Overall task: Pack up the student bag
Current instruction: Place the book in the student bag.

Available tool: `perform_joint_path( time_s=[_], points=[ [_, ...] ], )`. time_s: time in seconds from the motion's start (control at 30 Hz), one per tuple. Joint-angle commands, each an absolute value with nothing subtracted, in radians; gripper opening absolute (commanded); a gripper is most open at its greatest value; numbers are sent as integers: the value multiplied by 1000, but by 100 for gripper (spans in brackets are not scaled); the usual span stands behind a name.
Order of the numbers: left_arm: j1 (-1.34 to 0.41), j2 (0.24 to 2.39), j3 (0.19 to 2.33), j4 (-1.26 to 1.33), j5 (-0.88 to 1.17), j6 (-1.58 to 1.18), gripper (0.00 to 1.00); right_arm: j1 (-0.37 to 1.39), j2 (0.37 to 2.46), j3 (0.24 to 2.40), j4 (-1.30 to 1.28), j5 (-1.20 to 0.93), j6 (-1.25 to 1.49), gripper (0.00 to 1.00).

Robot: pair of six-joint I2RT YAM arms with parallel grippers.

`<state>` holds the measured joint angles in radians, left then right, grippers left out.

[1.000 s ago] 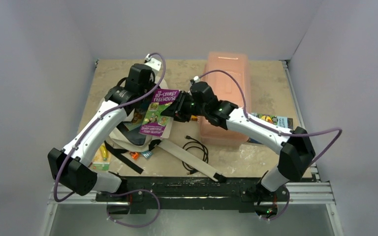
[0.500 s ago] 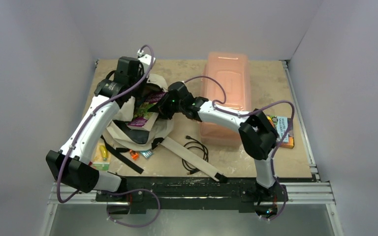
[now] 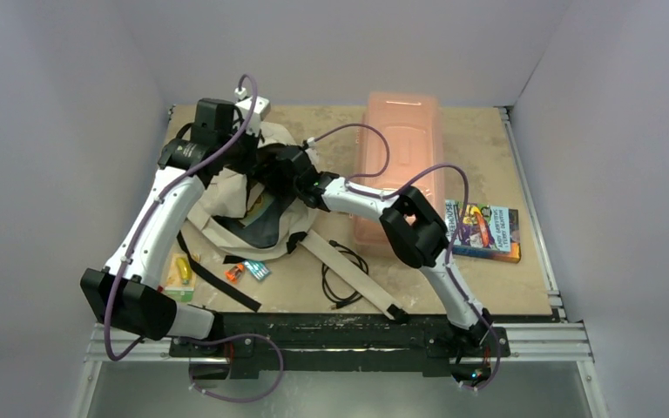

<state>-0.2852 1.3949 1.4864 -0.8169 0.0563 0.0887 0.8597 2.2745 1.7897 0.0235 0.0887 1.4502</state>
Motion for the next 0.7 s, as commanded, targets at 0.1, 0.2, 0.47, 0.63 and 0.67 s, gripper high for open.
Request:
perform_joint_path(
  time_s=[0.1, 0.2, 0.47, 0.63, 0.67],
  points=[
    [-150, 1353, 1497, -718, 198, -49, 0, 897, 2371, 1960, 152, 254, 1278, 38],
    [-140, 1350, 1480, -694, 233, -60, 0, 901, 2357, 1924, 145, 272, 1227, 56],
    [-138, 1352, 1469, -699, 230, -57, 0, 909, 2197, 1818, -37, 235, 1103, 86],
    [-138, 1368, 1466, -699, 219, -56, 0, 920, 2022, 1631, -26, 112, 995, 86],
    [-138, 1369, 1465, -699, 216, -56, 0, 928, 1976, 1600, -25, 110, 960, 86]
  ],
)
